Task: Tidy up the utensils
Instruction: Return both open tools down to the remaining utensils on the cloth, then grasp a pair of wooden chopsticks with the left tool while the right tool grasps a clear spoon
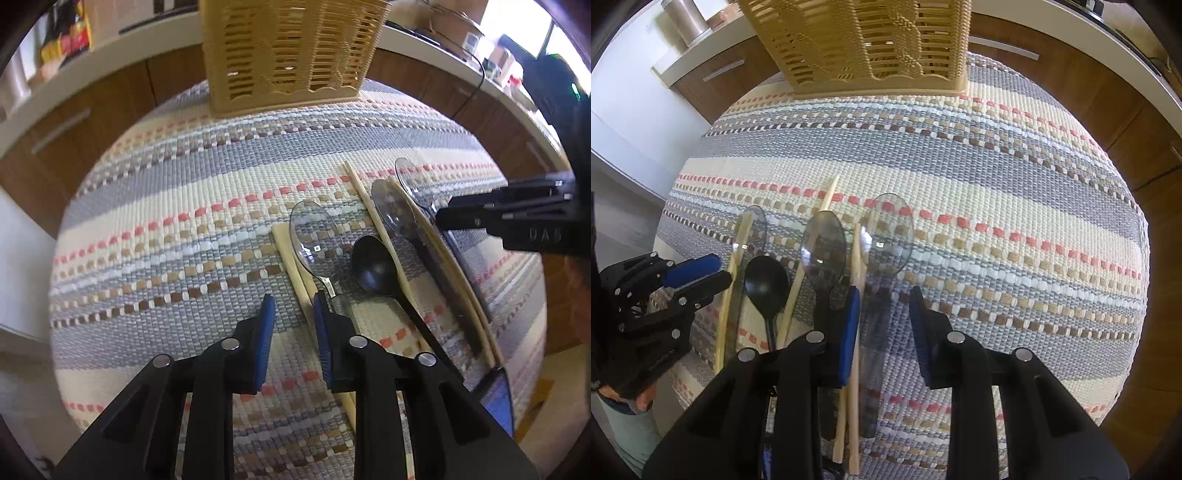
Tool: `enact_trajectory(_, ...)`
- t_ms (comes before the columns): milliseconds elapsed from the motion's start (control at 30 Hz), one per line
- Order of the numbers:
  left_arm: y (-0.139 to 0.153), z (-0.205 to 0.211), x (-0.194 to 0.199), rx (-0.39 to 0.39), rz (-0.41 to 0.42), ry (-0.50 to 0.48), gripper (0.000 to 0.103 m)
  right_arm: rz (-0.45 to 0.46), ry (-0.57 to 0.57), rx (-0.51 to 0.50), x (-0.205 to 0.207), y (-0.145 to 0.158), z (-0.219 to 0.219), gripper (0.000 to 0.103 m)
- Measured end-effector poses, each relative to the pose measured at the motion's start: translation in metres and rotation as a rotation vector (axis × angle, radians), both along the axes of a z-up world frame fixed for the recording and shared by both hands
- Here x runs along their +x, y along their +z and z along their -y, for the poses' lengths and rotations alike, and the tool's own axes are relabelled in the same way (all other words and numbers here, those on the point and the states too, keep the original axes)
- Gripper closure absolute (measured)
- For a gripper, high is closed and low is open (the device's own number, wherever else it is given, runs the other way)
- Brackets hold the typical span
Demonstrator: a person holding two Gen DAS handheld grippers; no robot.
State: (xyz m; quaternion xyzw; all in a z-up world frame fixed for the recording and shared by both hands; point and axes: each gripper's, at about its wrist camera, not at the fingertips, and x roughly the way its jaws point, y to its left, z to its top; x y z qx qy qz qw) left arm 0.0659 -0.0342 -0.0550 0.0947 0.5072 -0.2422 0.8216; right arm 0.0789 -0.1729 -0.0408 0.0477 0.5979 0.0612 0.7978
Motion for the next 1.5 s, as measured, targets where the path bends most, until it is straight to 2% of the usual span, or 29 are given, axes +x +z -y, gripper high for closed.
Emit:
enact_trajectory(133, 0.004, 0.020, 0.001, 0.058, 0.025, -0.018, 0.086, -0.013, -0.022, 0.017, 0.005, -0.004, 0.008, 0.080)
enact_trajectory(200, 0.003, 0.025, 0.003, 0.058, 0.002, -0.030, 0.085, -0.029, -0.033, 0.056, 0.006, -0.005, 0.015, 0.080)
enact_trajectory(400, 0.001, 0.034, -0.001, 0.120, 0.025, -0.057, 0.087, -0.062, -0.040, 0.084, 0.009, -0.007, 0.025, 0.080)
enact_trajectory(533, 0.002, 0.034, -0.003, 0.123, 0.043, -0.055, 0.089, -0.072, -0.041, 0.100, 0.010, -0.006, 0.031, 0.080)
enact_trajectory(633, 0.002, 0.027, 0.001, 0.163, 0.087, -0.003, 0.092, -0.068, -0.029, 0.077, 0.008, -0.003, 0.034, 0.080)
enact_trajectory(867, 0.009, -0.010, 0.031, 0.125, 0.075, 0.111, 0.092, -0.078, 0.026, -0.005, 0.010, -0.004, 0.010, 0.080)
enact_trajectory(1033, 0.007, -0.022, 0.046, 0.087, 0.011, 0.099, 0.090, -0.120, 0.101, -0.099, 0.014, -0.007, -0.010, 0.080)
enact_trajectory(1067, 0.008, -0.022, 0.046, 0.088, -0.005, 0.090, 0.086, -0.126, 0.106, -0.102, 0.015, -0.007, -0.011, 0.080)
enact_trajectory(1100, 0.008, -0.023, 0.047, 0.091, -0.025, 0.077, 0.079, -0.131, 0.112, -0.103, 0.016, -0.009, -0.014, 0.083)
enact_trajectory(1167, 0.008, -0.022, 0.046, 0.112, -0.053, 0.055, 0.077, -0.137, 0.124, -0.103, 0.017, -0.009, -0.015, 0.089)
enact_trajectory(1233, 0.007, -0.017, 0.045, 0.156, -0.058, 0.037, 0.077, -0.135, 0.131, -0.109, 0.018, -0.009, -0.019, 0.090)
enact_trajectory(1267, 0.007, -0.015, 0.045, 0.172, -0.060, 0.033, 0.078, -0.132, 0.134, -0.109, 0.018, -0.008, -0.020, 0.091)
enact_trajectory(1367, 0.007, -0.005, 0.045, 0.200, -0.062, 0.025, 0.092, -0.117, 0.137, -0.100, 0.015, -0.007, -0.019, 0.093)
enact_trajectory(1500, 0.008, 0.002, 0.041, 0.200, -0.028, 0.038, 0.093, -0.071, 0.134, -0.100, 0.004, 0.001, -0.005, 0.093)
